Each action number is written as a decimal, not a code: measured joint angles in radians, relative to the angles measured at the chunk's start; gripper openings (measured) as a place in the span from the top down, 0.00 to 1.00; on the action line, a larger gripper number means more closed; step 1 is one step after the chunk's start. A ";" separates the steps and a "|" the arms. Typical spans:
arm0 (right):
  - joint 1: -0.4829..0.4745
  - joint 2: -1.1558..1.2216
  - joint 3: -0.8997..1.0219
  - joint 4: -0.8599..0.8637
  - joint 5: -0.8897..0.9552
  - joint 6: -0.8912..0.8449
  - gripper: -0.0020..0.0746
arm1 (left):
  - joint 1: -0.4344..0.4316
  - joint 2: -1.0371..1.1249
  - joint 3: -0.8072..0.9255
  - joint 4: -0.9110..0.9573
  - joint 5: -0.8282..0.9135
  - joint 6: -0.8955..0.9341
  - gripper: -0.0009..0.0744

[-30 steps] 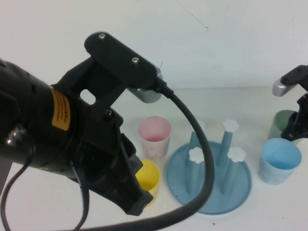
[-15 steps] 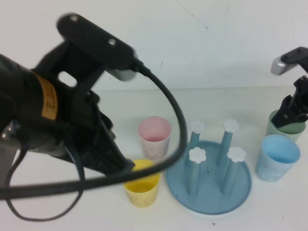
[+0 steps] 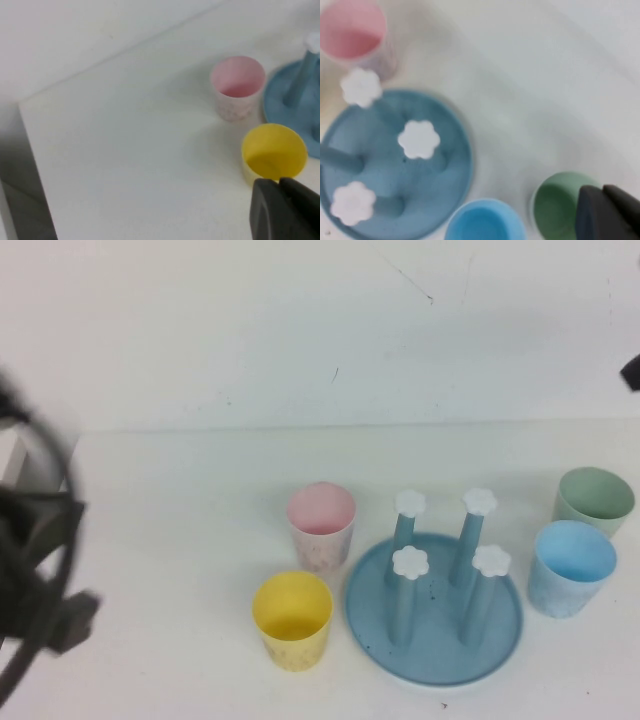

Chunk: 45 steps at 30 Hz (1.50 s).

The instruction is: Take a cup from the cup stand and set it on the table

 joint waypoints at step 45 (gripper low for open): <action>0.000 -1.297 0.998 0.056 -0.345 -0.097 0.98 | 0.814 -0.730 1.019 0.366 -1.155 -0.451 0.99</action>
